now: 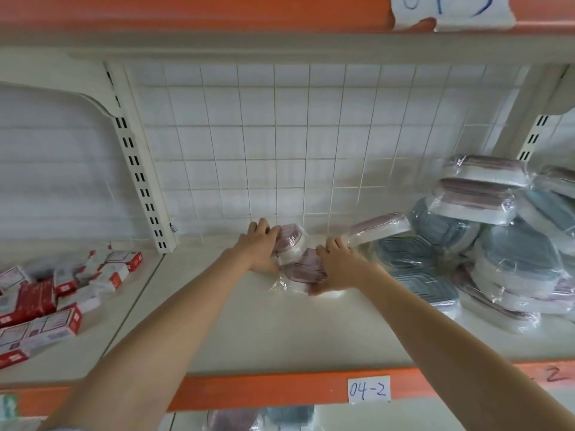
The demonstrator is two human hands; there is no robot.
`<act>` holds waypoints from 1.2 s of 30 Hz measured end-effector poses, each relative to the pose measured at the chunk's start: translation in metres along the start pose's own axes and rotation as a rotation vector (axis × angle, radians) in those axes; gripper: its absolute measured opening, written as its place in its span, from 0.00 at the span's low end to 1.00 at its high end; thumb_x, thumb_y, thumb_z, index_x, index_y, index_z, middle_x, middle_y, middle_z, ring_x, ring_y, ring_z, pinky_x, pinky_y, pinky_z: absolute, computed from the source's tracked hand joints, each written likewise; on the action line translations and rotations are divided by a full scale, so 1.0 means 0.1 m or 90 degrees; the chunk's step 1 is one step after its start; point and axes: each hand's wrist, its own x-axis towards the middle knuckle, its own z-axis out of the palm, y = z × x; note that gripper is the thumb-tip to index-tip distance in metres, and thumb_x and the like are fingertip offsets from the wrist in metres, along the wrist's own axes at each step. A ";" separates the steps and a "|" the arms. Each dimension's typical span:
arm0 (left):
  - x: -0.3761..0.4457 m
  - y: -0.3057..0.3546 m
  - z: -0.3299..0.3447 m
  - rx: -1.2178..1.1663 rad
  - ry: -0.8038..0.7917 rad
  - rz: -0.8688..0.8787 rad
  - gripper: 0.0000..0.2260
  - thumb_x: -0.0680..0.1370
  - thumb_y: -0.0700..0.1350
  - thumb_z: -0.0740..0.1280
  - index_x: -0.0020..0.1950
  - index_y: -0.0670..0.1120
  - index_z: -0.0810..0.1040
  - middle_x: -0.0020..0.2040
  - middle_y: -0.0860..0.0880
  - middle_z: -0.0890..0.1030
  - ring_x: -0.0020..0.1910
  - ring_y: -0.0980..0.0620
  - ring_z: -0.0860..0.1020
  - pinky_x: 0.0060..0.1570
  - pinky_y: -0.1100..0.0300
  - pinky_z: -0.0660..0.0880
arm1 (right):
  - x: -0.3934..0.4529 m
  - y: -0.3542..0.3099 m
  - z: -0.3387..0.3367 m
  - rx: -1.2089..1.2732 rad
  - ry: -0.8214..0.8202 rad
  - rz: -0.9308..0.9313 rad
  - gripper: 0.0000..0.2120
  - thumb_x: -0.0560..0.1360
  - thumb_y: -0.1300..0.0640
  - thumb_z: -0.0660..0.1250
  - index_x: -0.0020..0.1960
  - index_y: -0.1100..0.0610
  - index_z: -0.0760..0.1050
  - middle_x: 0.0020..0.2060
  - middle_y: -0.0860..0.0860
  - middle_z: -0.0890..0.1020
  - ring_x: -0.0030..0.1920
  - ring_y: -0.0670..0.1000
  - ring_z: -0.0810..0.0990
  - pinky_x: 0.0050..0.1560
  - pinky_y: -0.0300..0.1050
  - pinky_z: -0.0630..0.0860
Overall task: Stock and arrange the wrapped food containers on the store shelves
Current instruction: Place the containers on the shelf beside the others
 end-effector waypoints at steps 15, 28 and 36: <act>-1.10 0.22 0.06 -0.069 0.053 -0.087 0.45 0.65 0.59 0.76 0.70 0.42 0.57 0.64 0.43 0.61 0.63 0.42 0.65 0.63 0.48 0.66 | -0.66 -0.20 0.23 0.035 0.050 -0.068 0.47 0.66 0.30 0.64 0.71 0.60 0.55 0.65 0.56 0.65 0.66 0.57 0.63 0.64 0.52 0.62; -2.20 0.49 0.24 0.022 0.225 -0.187 0.52 0.60 0.66 0.75 0.75 0.45 0.55 0.63 0.44 0.60 0.62 0.44 0.60 0.62 0.47 0.65 | -1.25 -0.40 0.07 0.043 0.255 0.013 0.40 0.65 0.36 0.69 0.66 0.61 0.61 0.61 0.56 0.68 0.62 0.57 0.66 0.61 0.49 0.62; -2.78 0.65 0.31 0.009 0.190 -0.178 0.51 0.61 0.66 0.74 0.74 0.45 0.55 0.62 0.43 0.61 0.61 0.43 0.62 0.61 0.49 0.66 | -1.85 -0.63 0.19 0.022 0.256 0.012 0.39 0.64 0.37 0.70 0.64 0.60 0.63 0.60 0.55 0.69 0.61 0.57 0.66 0.60 0.48 0.62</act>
